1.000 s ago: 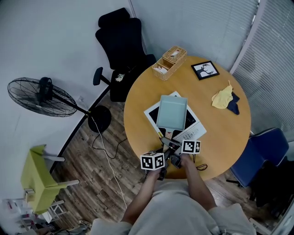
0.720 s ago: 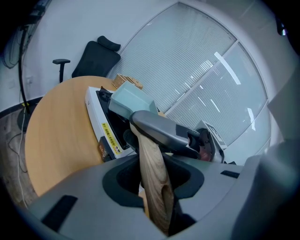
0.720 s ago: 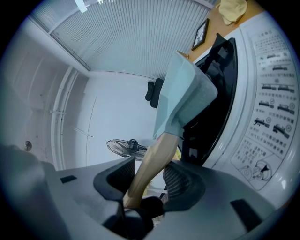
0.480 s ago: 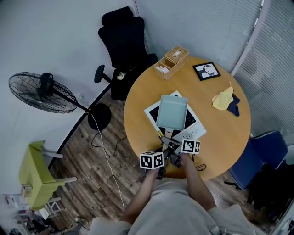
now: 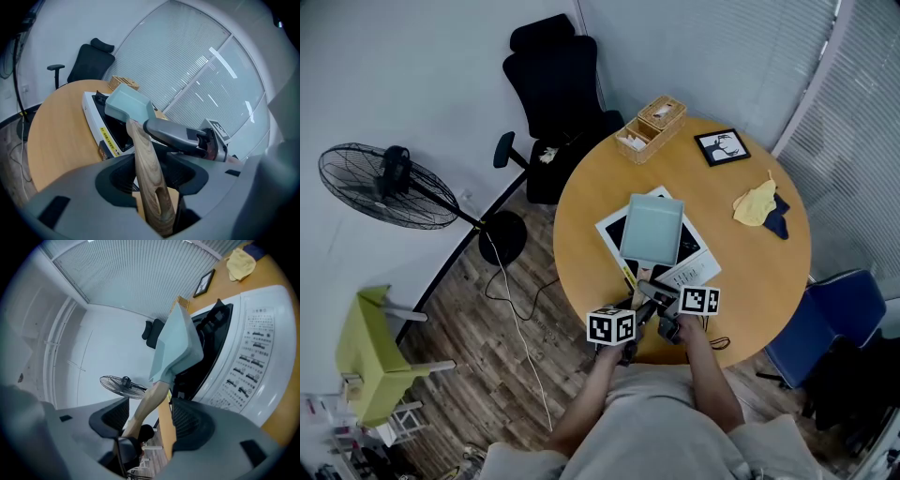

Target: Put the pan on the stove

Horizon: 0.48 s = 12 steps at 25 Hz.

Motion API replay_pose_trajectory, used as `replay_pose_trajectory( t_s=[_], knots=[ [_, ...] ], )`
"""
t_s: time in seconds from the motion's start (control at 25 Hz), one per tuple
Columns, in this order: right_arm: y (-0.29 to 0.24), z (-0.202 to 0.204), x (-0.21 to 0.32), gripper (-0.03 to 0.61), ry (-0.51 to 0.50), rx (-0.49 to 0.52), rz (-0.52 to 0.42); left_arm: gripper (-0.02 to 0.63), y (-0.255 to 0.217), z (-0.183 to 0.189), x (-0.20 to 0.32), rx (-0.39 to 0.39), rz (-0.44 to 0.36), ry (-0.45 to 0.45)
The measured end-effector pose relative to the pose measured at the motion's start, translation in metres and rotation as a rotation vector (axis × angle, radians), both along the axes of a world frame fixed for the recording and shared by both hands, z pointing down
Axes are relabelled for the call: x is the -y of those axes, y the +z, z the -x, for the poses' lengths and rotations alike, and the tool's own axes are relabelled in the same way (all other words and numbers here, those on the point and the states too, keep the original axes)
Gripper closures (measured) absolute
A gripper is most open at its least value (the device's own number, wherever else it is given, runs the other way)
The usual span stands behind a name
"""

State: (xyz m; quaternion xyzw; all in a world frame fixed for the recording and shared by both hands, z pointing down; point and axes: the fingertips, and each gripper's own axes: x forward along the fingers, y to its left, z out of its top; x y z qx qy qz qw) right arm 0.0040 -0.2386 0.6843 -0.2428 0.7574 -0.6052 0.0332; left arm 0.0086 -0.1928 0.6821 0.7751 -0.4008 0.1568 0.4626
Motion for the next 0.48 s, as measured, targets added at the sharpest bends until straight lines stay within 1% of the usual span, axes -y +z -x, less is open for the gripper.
replay_pose_trajectory(
  t_s=[0.12, 0.24, 0.4, 0.48],
  knots=[
    [-0.004, -0.015, 0.001, 0.311, 0.017, -0.035, -0.035, 0.397, -0.004, 0.003, 0.003, 0.021, -0.023, 0.002],
    [-0.012, -0.031, 0.006, 0.311, 0.051, -0.084, -0.104, 0.388, -0.01, 0.006, 0.006, 0.03, -0.045, 0.003],
    [-0.031, -0.049, 0.02, 0.311, 0.135, -0.184, -0.259, 0.385, -0.019, 0.01, 0.008, 0.016, -0.07, -0.015],
    [-0.041, -0.052, 0.025, 0.311, 0.149, -0.233, -0.331, 0.385, -0.022, 0.014, 0.011, 0.018, -0.085, -0.032]
  ],
)
